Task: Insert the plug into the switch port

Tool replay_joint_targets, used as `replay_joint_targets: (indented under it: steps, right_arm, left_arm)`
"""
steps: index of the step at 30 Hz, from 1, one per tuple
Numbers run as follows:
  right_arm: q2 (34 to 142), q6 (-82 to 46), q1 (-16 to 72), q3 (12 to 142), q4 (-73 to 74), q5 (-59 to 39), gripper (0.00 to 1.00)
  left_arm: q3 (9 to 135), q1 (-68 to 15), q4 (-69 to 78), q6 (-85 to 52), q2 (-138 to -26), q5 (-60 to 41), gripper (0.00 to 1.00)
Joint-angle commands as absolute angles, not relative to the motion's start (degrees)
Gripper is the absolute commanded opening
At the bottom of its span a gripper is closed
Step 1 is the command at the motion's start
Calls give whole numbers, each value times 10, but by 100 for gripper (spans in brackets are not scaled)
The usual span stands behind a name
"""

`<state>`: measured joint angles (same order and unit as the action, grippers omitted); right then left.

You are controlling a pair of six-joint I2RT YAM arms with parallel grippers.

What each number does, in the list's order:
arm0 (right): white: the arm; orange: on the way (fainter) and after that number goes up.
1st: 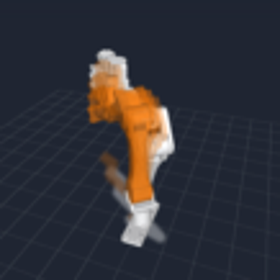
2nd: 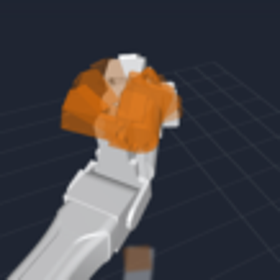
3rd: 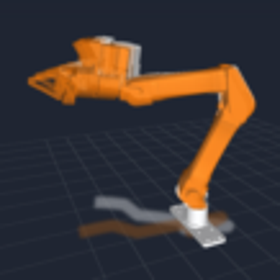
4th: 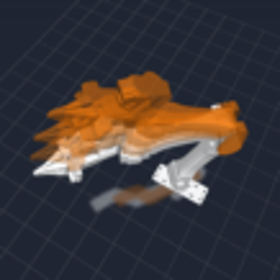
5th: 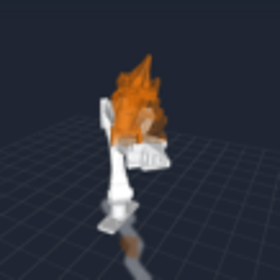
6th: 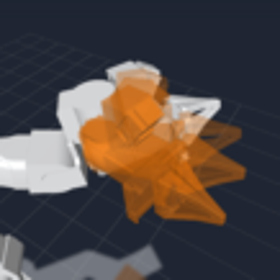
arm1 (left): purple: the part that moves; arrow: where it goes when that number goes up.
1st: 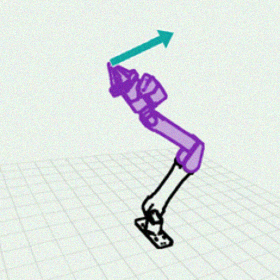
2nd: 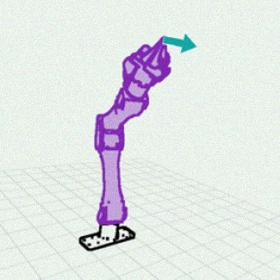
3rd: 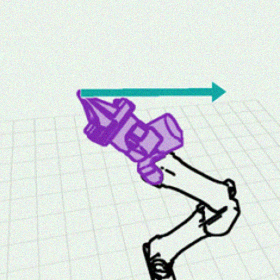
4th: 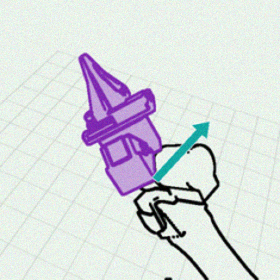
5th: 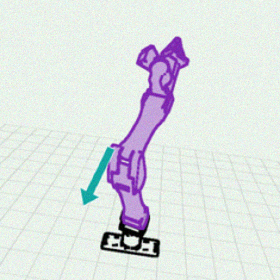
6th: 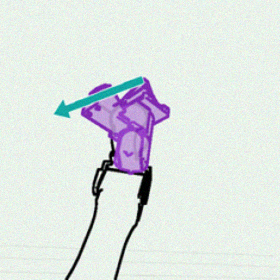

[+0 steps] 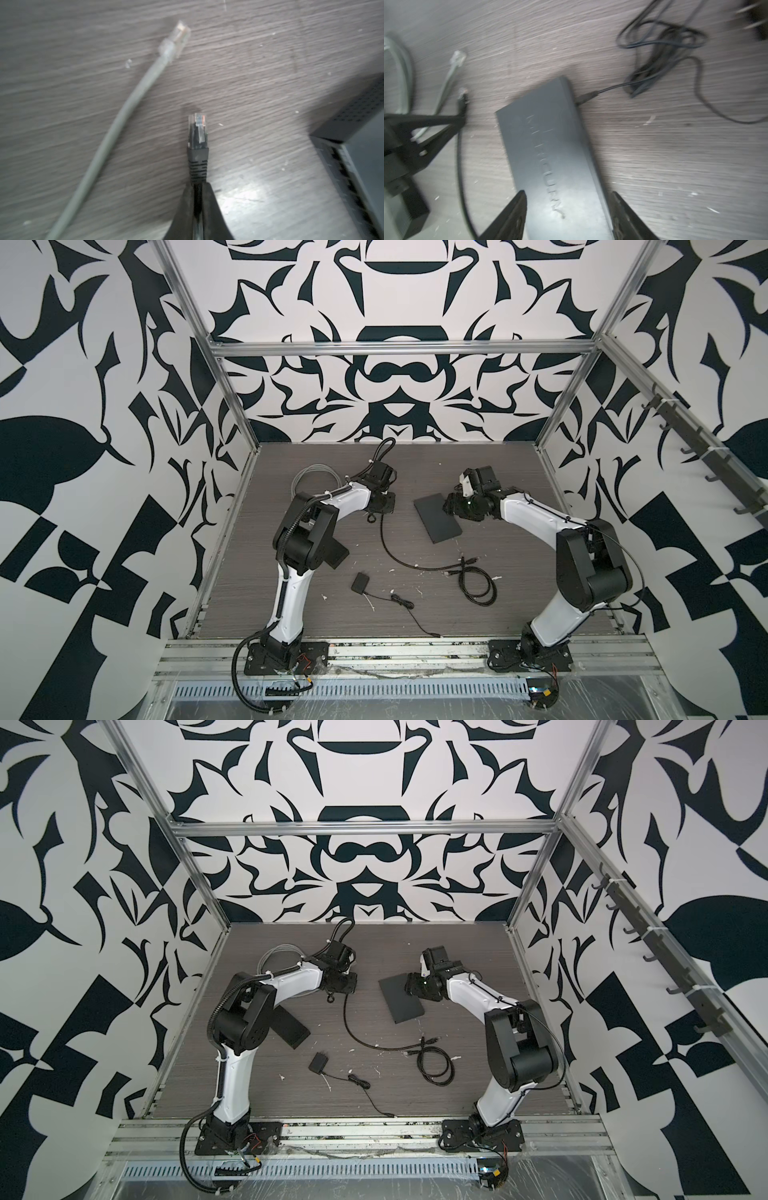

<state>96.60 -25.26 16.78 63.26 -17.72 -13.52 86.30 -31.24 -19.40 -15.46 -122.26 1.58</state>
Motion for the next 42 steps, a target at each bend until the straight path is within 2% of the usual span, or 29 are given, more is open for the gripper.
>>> replay_joint_targets:
  steps: [1,11,20,26,33,42]
  right_arm:
    - [962,-239,172,645,-139,-206,67]
    - [981,-321,175,593,70,-346,64]
    - [1002,-371,180,591,139,-348,62]
    - [1030,-356,180,596,150,-369,55]
    - [1040,-358,180,587,163,-392,48]
    - [1043,-364,180,586,160,-419,32]
  left_arm:
    - [839,-313,-167,-117,-1190,-53,6]
    - [793,-313,-101,-64,-1144,-215,3]
    - [773,-313,-81,-32,-1134,-306,3]
    - [763,-313,-82,-10,-1127,-374,3]
    - [753,-313,-94,10,-1122,-392,3]
    - [751,-313,-86,9,-1122,-394,3]
